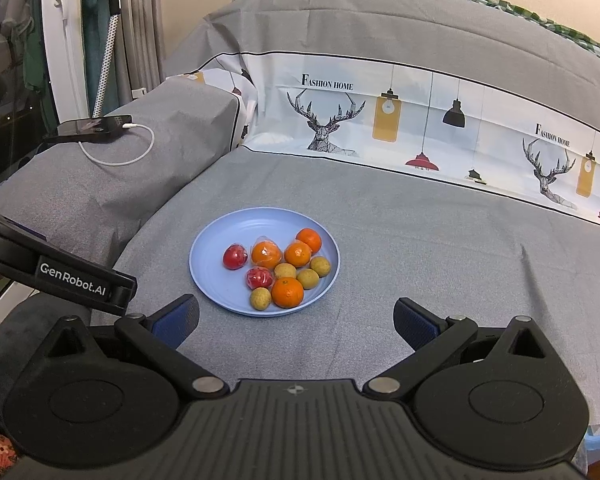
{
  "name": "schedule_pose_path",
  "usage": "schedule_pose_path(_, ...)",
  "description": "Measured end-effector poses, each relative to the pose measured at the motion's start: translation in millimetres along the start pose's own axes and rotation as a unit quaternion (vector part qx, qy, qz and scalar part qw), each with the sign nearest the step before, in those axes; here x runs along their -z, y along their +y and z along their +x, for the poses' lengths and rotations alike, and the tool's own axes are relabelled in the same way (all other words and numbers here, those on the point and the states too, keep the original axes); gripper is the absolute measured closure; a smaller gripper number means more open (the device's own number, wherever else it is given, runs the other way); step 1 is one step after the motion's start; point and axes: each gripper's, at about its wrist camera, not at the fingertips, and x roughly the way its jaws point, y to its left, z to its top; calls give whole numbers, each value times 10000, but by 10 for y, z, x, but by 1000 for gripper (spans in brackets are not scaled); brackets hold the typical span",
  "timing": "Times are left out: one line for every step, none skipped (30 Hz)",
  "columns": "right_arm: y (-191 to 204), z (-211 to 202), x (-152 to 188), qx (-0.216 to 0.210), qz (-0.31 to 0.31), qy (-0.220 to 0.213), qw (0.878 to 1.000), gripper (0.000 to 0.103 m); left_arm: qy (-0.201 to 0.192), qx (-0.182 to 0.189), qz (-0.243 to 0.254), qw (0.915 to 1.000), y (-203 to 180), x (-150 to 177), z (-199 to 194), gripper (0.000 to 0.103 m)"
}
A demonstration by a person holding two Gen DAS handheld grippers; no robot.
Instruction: Organize fruits
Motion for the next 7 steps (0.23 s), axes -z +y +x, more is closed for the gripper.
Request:
schedule_pose_path(-1, 1, 0, 1, 1, 3, 10000, 1, -3, 14, 0, 10000, -3, 2, 0, 0)
schedule_pose_path(-4, 2, 1, 3, 9, 8, 10000, 1, -4, 26, -7, 10000, -2, 3, 1, 0)
schedule_pose_path(-5, 5, 2, 4, 13, 14, 10000, 1, -12, 27, -15, 10000, -2, 5, -1, 0)
schedule_pose_path(-7, 8, 3, 3, 15, 19, 10000, 1, -28, 23, -22, 10000, 2, 8, -2, 0)
schedule_pose_path(-5, 14, 0, 2, 16, 22, 10000, 1, -37, 15, -25, 10000, 0, 11, -4, 0)
schedule_pose_path(-5, 14, 1, 3, 15, 21, 10000, 1, -34, 8, -19, 10000, -2, 12, -3, 0)
schedule_pose_path(-5, 14, 0, 3, 15, 18, 10000, 1, -27, 8, -7, 10000, -6, 10, -1, 0)
